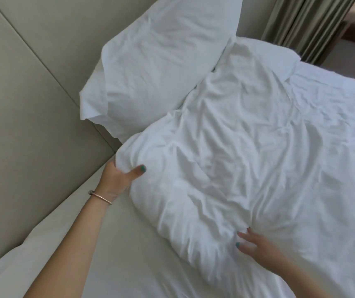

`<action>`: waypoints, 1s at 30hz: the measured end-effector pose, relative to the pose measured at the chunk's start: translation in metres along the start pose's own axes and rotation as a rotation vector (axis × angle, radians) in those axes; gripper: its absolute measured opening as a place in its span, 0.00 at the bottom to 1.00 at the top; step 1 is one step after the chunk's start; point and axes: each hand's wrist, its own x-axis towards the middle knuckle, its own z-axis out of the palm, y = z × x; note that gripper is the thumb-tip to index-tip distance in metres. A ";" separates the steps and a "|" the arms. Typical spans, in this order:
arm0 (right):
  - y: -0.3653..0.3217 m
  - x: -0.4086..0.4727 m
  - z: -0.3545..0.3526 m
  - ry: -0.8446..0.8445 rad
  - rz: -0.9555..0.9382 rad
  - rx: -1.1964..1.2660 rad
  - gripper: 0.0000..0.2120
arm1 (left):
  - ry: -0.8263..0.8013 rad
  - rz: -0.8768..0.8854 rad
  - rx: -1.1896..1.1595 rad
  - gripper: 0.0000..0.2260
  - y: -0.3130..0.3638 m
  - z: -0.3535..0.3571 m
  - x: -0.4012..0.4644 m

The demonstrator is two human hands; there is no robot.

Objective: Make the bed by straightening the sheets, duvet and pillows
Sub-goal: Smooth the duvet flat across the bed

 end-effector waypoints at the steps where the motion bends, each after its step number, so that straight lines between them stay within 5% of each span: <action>1: -0.009 -0.005 -0.011 0.050 -0.008 0.141 0.31 | 0.031 -0.019 -0.028 0.32 0.008 -0.005 0.004; 4: -0.037 -0.019 -0.041 0.188 -0.089 0.371 0.09 | 0.278 -0.010 0.061 0.21 0.022 -0.024 0.023; 9: -0.074 -0.035 -0.061 0.177 -0.196 0.475 0.07 | 0.209 -0.275 1.281 0.14 -0.008 -0.037 0.051; 12: -0.073 -0.028 -0.046 0.183 -0.211 0.438 0.08 | 0.086 -0.159 1.072 0.32 -0.019 -0.013 0.066; 16: -0.050 0.009 -0.007 0.167 -0.263 -0.008 0.40 | -0.080 -0.203 1.089 0.51 -0.045 0.011 0.096; 18: -0.041 0.026 0.009 0.108 -0.177 -0.303 0.45 | -0.091 -0.224 1.070 0.56 -0.065 0.016 0.111; 23: -0.032 0.067 0.029 0.101 -0.060 -0.461 0.50 | -0.227 -0.234 0.670 0.57 -0.107 0.012 0.130; 30: -0.028 0.082 0.035 0.151 -0.062 -0.434 0.54 | -0.255 -0.232 0.663 0.57 -0.112 0.016 0.138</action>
